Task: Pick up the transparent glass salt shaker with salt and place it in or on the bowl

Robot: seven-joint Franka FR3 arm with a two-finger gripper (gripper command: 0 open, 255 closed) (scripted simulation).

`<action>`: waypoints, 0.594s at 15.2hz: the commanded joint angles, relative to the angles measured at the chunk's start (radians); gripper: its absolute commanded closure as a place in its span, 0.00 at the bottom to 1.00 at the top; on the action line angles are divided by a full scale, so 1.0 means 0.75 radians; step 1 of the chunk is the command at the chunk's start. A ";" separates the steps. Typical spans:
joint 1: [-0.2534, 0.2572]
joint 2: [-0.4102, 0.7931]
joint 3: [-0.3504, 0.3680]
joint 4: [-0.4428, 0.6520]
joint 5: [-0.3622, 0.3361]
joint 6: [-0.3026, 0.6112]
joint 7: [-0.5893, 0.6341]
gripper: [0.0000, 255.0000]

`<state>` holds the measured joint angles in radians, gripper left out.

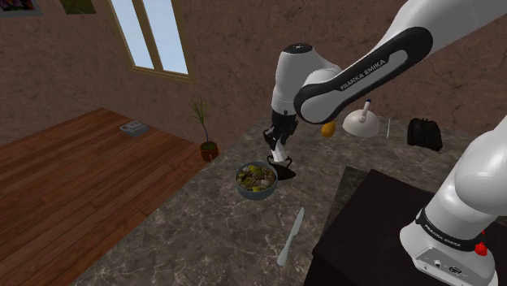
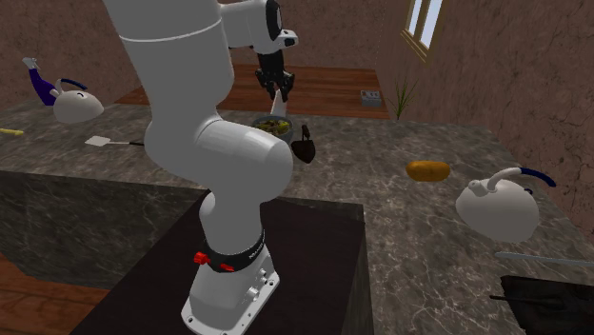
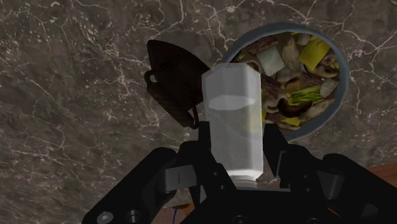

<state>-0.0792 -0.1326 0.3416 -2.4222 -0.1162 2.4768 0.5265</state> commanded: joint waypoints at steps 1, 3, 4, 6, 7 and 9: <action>0.010 0.080 0.039 0.097 -0.048 -0.028 0.083 1.00; 0.025 0.164 0.065 0.200 -0.099 -0.063 0.156 1.00; 0.034 0.207 0.077 0.254 -0.125 -0.082 0.191 1.00; 0.049 0.264 0.084 0.306 -0.162 -0.088 0.235 1.00; 0.050 0.275 0.082 0.300 -0.173 -0.072 0.244 1.00; 0.051 0.297 0.079 0.287 -0.195 -0.041 0.263 1.00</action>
<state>-0.0414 0.0844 0.4015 -2.2017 -0.2558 2.4355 0.7170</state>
